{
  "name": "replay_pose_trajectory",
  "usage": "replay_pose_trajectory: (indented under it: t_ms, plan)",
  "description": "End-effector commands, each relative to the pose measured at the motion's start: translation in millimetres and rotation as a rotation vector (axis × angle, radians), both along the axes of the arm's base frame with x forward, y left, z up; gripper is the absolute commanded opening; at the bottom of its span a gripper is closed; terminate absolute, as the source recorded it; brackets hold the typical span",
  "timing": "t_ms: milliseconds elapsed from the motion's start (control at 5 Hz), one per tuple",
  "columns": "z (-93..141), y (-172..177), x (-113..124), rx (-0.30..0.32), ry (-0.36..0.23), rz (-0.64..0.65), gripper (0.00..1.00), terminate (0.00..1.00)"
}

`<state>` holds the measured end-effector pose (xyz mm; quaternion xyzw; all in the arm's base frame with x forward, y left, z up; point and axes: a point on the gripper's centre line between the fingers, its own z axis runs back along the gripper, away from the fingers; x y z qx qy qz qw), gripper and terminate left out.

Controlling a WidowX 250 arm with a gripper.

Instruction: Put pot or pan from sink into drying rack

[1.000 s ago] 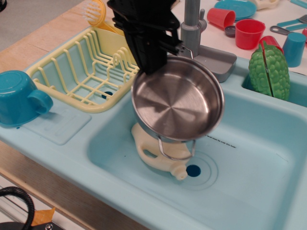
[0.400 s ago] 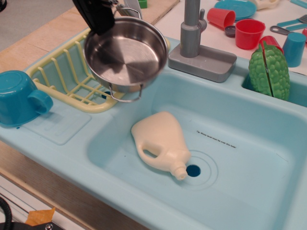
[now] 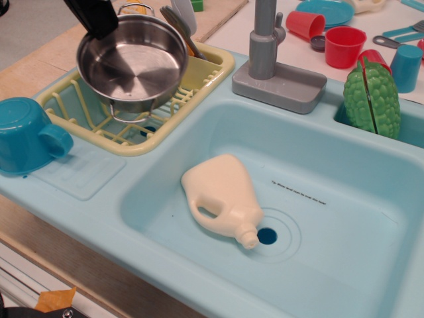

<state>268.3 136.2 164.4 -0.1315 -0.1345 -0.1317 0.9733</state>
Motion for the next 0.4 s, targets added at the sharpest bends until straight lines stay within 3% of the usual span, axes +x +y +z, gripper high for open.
replay_pose_trajectory:
  t_ms: [0, 200]
  plan:
    - [1.0, 17.6, 6.6, -0.02, -0.035, -0.013, 1.0, 0.0]
    - [1.0, 17.6, 6.6, -0.02, -0.035, -0.013, 1.0, 1.0]
